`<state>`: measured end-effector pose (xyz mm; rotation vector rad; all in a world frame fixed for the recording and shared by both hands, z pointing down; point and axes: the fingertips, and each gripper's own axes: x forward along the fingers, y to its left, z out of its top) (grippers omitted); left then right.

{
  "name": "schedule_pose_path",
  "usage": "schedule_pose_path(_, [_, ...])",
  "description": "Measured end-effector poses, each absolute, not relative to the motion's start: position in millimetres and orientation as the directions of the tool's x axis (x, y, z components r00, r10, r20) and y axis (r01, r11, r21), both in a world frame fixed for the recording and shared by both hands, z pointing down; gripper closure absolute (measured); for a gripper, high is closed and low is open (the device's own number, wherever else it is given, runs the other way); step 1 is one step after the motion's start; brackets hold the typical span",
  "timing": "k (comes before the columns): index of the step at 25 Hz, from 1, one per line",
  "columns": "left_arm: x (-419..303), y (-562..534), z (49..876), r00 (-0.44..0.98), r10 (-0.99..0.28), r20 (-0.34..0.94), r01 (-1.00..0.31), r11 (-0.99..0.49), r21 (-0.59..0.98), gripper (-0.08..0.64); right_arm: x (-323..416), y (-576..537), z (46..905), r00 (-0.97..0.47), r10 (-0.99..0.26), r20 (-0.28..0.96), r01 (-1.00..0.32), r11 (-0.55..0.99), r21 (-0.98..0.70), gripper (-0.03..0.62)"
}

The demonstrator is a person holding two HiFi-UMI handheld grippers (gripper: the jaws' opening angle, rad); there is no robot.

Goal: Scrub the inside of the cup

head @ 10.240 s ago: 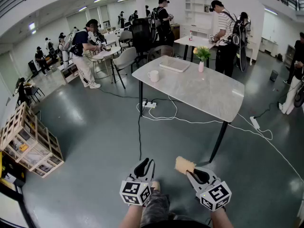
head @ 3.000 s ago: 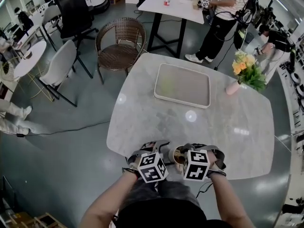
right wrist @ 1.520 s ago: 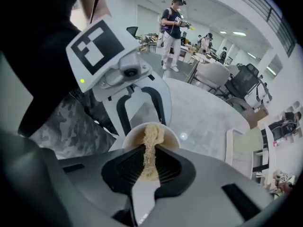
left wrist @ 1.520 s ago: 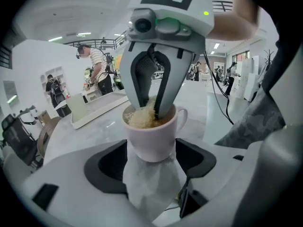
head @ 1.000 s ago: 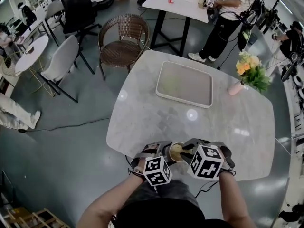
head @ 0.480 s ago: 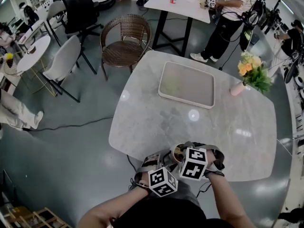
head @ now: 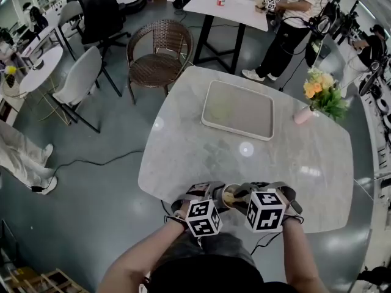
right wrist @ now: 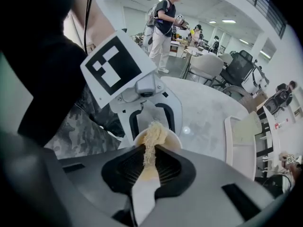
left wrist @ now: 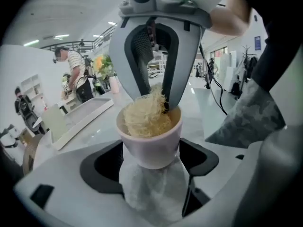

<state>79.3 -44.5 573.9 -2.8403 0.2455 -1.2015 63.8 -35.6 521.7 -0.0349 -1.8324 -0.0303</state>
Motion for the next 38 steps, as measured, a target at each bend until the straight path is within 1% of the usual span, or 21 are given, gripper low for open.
schedule_pose_path(4, [85,-46,575,0.704,-0.104,0.702,0.011,-0.987,-0.158,0.179,66,-34,522,-0.268,0.010,0.963,0.054,0.999,0.005,0.532])
schedule_pose_path(8, [89,-46,578,0.699,-0.037,0.714,0.111,-0.981,-0.160,0.158,64,-34,522,-0.276,0.010,0.961,0.071,0.997,0.010,0.532])
schedule_pose_path(11, [94,-45,581,0.687,0.005,0.726,0.149,-0.980,-0.134,0.149,66,-34,522,-0.278,0.009,0.961,0.077,0.997,0.013,0.532])
schedule_pose_path(14, [95,-45,582,0.683,0.025,0.730,0.152,-0.983,-0.108,0.147,66,-35,523,-0.276,0.003,0.961,0.069,0.997,0.016,0.532])
schedule_pose_path(16, [95,-47,582,0.690,0.001,0.724,0.110,-0.989,-0.103,0.147,68,-40,523,-0.275,-0.016,0.961,0.010,1.000,0.020,0.532])
schedule_pose_path(18, [95,-49,581,0.694,-0.046,0.718,0.040,-0.994,-0.103,0.147,71,-47,522,-0.268,-0.047,0.962,-0.085,0.996,0.025,0.532])
schedule_pose_path(23, [95,-49,581,0.668,-0.204,0.716,-0.190,-0.976,-0.102,0.147,76,-62,525,-0.209,-0.109,0.972,-0.298,0.954,0.043,0.532])
schedule_pose_path(26, [94,-48,579,0.631,-0.285,0.722,-0.311,-0.945,-0.102,0.147,75,-61,529,-0.174,-0.102,0.980,-0.369,0.929,0.031,0.532])
schedule_pose_path(29, [93,-46,579,0.596,-0.355,0.721,-0.415,-0.904,-0.103,0.147,74,-58,537,-0.145,-0.083,0.986,-0.399,0.917,0.018,0.532])
schedule_pose_path(31, [92,-45,579,0.566,-0.394,0.724,-0.479,-0.872,-0.100,0.147,70,-54,543,-0.141,-0.065,0.988,-0.376,0.927,0.008,0.532])
schedule_pose_path(32, [91,-44,578,0.552,-0.409,0.727,-0.505,-0.858,-0.099,0.147,68,-52,545,-0.141,-0.060,0.988,-0.340,0.941,0.008,0.532])
schedule_pose_path(35, [87,-43,577,0.529,-0.428,0.733,-0.546,-0.832,-0.092,0.147,61,-44,550,-0.146,-0.041,0.988,-0.154,0.988,0.019,0.532])
schedule_pose_path(38, [85,-42,577,0.539,-0.434,0.722,-0.534,-0.839,-0.105,0.147,58,-37,551,-0.161,-0.015,0.987,0.016,1.000,0.017,0.532])
